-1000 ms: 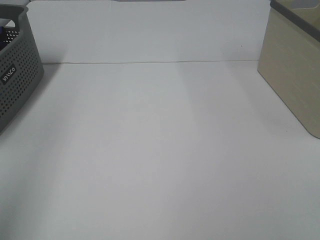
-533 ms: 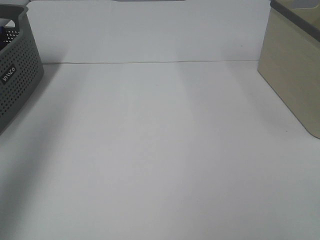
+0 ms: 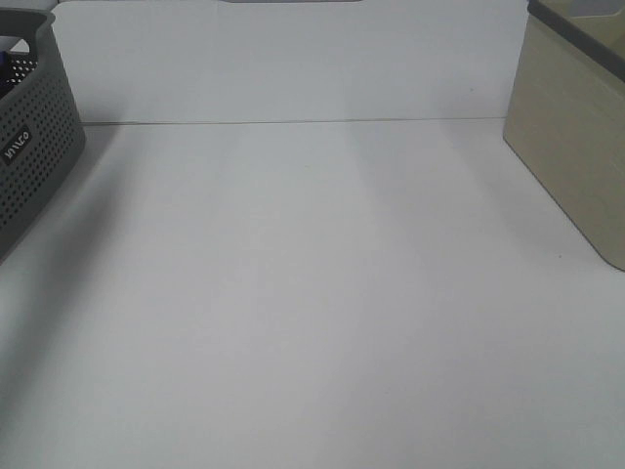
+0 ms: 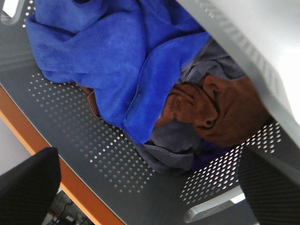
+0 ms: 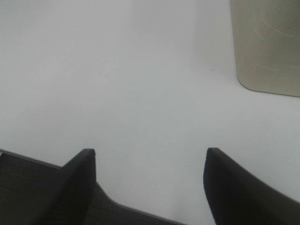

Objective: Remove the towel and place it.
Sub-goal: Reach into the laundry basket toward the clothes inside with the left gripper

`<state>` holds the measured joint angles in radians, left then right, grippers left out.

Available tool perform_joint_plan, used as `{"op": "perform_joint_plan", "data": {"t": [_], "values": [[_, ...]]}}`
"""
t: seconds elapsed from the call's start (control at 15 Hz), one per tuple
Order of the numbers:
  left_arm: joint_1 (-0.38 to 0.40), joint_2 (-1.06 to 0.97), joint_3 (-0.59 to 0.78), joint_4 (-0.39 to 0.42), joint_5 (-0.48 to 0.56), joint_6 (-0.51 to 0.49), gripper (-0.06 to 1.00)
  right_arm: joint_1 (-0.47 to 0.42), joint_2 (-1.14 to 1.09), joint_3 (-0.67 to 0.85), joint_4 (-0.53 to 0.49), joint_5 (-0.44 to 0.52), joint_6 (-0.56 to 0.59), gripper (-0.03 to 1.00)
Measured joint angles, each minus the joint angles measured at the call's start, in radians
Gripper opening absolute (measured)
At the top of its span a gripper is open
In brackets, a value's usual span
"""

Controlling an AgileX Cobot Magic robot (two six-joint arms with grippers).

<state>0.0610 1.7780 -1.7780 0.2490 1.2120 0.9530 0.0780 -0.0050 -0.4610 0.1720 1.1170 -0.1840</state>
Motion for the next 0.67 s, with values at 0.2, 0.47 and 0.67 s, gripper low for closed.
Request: {"op": "perform_joint_plan", "data": {"t": [0.2,0.47,0.67], "values": [[0.017,0.127,-0.028,0.104,-0.01,0.056,0.97,0.0,0.0,0.0,0.0,0.0,0.0,0.65],[0.099,0.222,-0.028,0.115,-0.183,0.13,0.97,0.0,0.0,0.0,0.0,0.0,0.0,0.65],[0.111,0.346,-0.028,0.115,-0.284,0.172,0.97,0.0,0.0,0.0,0.0,0.0,0.0,0.65]]}}
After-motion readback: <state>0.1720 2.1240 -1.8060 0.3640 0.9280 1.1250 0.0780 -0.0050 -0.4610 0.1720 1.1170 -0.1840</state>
